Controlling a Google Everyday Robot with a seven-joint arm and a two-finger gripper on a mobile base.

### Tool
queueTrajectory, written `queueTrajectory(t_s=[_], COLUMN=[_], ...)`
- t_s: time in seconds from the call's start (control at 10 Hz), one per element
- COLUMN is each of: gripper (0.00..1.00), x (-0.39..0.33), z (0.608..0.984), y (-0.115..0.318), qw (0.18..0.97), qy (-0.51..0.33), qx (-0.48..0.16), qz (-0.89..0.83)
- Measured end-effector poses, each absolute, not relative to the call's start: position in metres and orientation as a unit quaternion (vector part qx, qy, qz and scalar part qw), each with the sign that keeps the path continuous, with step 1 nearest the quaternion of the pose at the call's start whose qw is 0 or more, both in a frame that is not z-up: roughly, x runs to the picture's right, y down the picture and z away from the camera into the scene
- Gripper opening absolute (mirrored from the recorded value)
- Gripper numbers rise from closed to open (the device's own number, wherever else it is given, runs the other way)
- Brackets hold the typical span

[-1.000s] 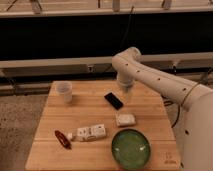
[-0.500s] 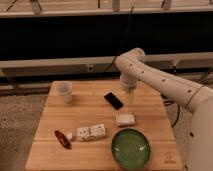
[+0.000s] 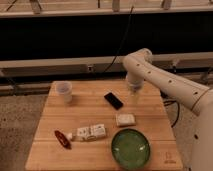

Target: Move the arm in a circular motion

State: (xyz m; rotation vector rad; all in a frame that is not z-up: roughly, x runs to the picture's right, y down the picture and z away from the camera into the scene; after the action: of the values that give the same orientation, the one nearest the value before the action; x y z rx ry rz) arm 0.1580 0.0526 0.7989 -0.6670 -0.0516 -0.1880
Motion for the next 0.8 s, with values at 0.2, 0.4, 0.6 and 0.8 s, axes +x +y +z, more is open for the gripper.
queueTrajectory(t_s=[0.2,0.4,0.6,0.8], gripper=[0.77,0.80,0.80,0.80], x=[0.174,0.175,0.175,0.180], z=[0.792,0.789,0.791,0.783], y=[0.059,0.062,0.060,0.068], qw=[0.940,0.941,0.942,0.942], qy=[-0.020,-0.020,-0.019,-0.015], qx=[-0.329,-0.329,-0.327,-0.329], qz=[-0.083,-0.078,-0.073,-0.069])
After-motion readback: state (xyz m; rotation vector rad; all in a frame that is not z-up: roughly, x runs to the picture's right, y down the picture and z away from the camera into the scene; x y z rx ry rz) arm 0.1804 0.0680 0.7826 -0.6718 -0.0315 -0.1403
